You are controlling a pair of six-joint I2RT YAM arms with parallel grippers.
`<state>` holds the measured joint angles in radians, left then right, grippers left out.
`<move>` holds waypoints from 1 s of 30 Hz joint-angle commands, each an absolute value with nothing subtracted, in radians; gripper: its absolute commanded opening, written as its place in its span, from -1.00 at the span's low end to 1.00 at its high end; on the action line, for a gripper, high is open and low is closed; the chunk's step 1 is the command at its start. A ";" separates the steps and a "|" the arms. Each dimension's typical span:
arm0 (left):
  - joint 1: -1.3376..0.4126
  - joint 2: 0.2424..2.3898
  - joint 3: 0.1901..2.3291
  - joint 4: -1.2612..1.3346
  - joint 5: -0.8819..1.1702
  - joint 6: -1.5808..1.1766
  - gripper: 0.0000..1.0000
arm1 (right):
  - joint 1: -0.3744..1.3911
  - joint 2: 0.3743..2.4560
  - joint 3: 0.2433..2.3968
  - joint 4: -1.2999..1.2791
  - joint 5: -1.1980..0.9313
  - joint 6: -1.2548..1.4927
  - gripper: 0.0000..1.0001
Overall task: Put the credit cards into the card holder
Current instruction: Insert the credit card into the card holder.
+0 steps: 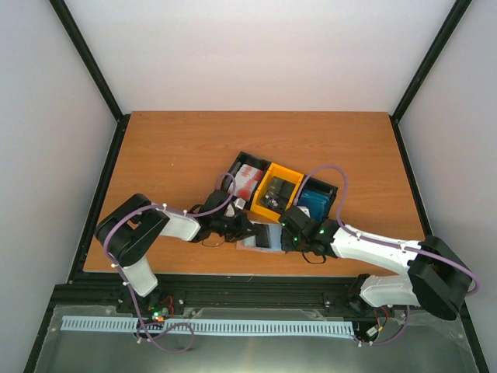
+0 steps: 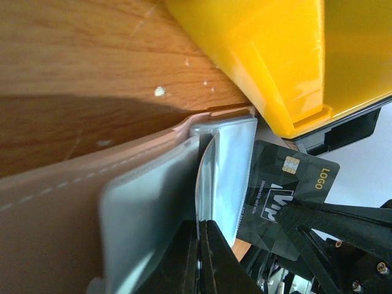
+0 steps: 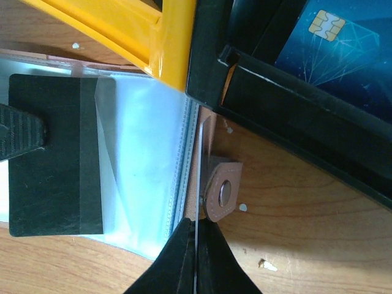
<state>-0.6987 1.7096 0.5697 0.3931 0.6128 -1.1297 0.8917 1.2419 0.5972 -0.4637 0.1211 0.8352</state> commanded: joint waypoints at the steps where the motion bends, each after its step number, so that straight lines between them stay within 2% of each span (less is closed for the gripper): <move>1: -0.710 1.750 0.612 0.362 0.643 -1.085 -0.99 | 0.894 1.266 0.595 -0.445 0.109 0.829 -0.94; 8: -0.710 1.789 0.618 0.410 0.701 -1.080 -0.98 | 0.894 1.272 0.591 -0.427 0.094 0.828 -0.94; 19: -0.742 1.811 0.706 0.280 0.645 -1.024 -0.85 | 0.894 1.273 0.586 -0.421 0.089 0.833 -0.94; 23: -0.761 1.771 0.722 0.179 0.564 -1.002 -0.60 | 0.894 1.269 0.586 -0.422 0.090 0.831 -0.94; 27: -0.782 1.730 0.727 0.074 0.519 -0.967 -0.05 | 0.894 1.267 0.588 -0.425 0.093 0.830 -0.94; 30: -0.795 1.702 0.737 0.021 0.523 -0.938 0.17 | 0.894 1.261 0.586 -0.429 0.095 0.828 -0.94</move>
